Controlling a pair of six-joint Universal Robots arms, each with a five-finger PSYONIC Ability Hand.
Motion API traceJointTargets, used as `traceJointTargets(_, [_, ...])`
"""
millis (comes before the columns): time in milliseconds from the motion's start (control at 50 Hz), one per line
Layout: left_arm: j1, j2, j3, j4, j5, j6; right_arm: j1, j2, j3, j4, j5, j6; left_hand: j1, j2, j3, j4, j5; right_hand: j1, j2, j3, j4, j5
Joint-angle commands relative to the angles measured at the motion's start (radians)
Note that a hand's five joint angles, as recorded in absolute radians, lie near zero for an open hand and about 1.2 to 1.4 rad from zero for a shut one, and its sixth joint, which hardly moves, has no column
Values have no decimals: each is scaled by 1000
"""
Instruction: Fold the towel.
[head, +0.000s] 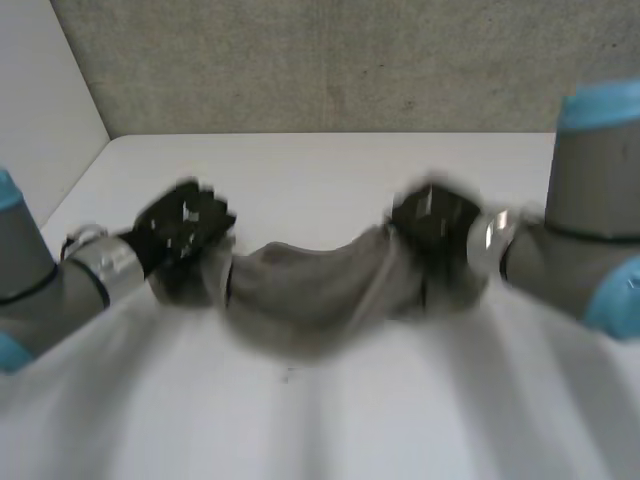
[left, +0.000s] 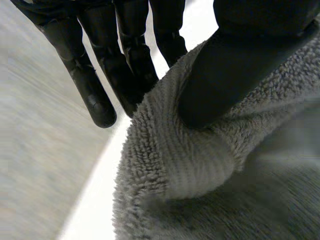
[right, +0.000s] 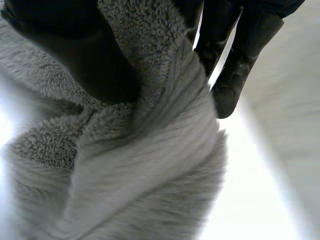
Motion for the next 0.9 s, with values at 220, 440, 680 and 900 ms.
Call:
traceJointTargets(220, [-54,2,362,451,-559,-786,10,-9,-140,-591,257,110,234,195,197,196,227,124,90,75,62,87])
traceJointTargets(440, [-54,-62,-28,462,-383,-712,10,44,142,-417,195,111,234,195,197,196,227,124,90,75,62,87])
traceJointTargets(680, [-47,-87,-215,416,-355,-546,4,121,275,-345,183,93,234,195,197,196,227,124,90,75,62,87])
traceJointTargets(900, [-1,68,-320,248,-356,-494,-3,-23,354,-255,177,128,234,195,197,196,227,-825,-860,-874,-887,-863])
